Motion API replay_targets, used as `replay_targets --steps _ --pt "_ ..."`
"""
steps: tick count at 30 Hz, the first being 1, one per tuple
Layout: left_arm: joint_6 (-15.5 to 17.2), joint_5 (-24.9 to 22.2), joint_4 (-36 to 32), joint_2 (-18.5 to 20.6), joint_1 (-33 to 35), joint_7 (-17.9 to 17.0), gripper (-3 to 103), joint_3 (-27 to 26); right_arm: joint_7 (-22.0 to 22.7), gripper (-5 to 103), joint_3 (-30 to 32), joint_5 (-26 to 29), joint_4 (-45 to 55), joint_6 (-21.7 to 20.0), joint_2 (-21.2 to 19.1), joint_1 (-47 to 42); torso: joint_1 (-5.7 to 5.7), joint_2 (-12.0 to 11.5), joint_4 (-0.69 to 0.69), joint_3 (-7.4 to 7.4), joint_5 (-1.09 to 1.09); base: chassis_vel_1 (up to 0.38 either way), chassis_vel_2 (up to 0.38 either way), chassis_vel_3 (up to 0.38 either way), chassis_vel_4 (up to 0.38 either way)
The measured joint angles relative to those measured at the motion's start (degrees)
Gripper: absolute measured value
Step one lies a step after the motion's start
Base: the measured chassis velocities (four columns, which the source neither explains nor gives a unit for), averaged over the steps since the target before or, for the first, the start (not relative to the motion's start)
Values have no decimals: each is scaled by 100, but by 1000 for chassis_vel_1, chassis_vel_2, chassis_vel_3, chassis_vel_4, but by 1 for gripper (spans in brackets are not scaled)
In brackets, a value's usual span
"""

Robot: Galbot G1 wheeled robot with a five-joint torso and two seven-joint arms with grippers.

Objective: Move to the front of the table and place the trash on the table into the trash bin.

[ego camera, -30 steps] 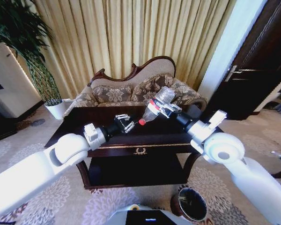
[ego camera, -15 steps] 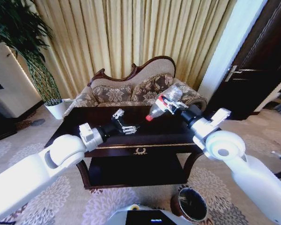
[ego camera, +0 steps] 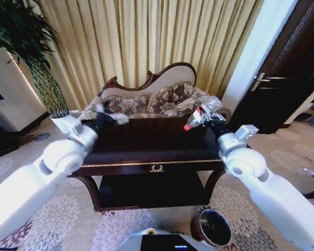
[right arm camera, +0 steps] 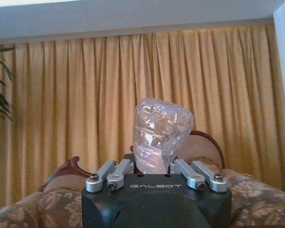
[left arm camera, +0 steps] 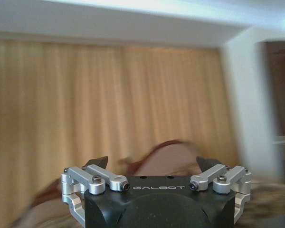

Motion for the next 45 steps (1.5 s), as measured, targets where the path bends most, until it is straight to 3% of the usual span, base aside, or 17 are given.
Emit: replay_targets --steps 3,8,10,11,13,14,16,18,20,24,31,45 --pt "158 67 430 4 662 21 100 -857 37 28 122 -282 -115 -71 41 -173 0 1 4 0 -5 0 0 0 0" --pt "358 -91 893 -145 1074 182 100 -1602 33 28 309 -567 -304 -77 199 -420 -1 0 2 0 -3 0 0 0 0" --pt "566 -199 1073 -320 1219 668 100 -2076 17 28 417 -682 -387 -78 260 -545 0 0 -2 0 -2 0 0 0 0" --pt "566 -199 1073 -320 1219 668 100 -2076 17 28 417 -682 -387 -78 260 -545 0 0 -2 0 -2 0 0 0 0" --pt "852 -169 1203 -470 1443 1404 100 -2476 -83 28 548 -901 -513 -71 298 -678 -1 0 1 0 -1 0 0 0 0" --pt "852 -169 1203 -470 1443 1404 100 -2476 -83 28 548 -901 -513 -71 298 -678 -1 0 1 0 -1 0 0 0 0" --pt "841 -39 1280 -609 1748 1974 100 -2720 -122 28 696 -972 -530 -65 348 -810 -1 0 1 0 -2 0 0 0 0" --pt "820 4 1287 -652 1814 2062 100 -2768 -126 28 730 -979 -520 -65 356 -845 -1 1 1 0 -1 0 0 0 0" --pt "572 115 1289 -812 2025 2249 100 -2904 -154 28 847 -1008 -452 -66 374 -980 -1 0 1 0 -1 0 0 0 0" --pt "359 149 1157 -1014 2308 2264 100 -3178 -165 28 1056 -886 -219 -162 377 -1263 -1 1 1 -1 -2 0 0 0 0" --pt "386 159 1044 -1001 2523 2230 100 -3424 -160 28 1162 -869 122 -238 486 -1650 -1 1 1 -1 -1 0 0 0 0" --pt "481 -159 776 -880 2382 2004 100 -3202 -145 28 1580 -889 533 -342 584 -2161 1 0 0 0 -1 11 -9 -11 11"
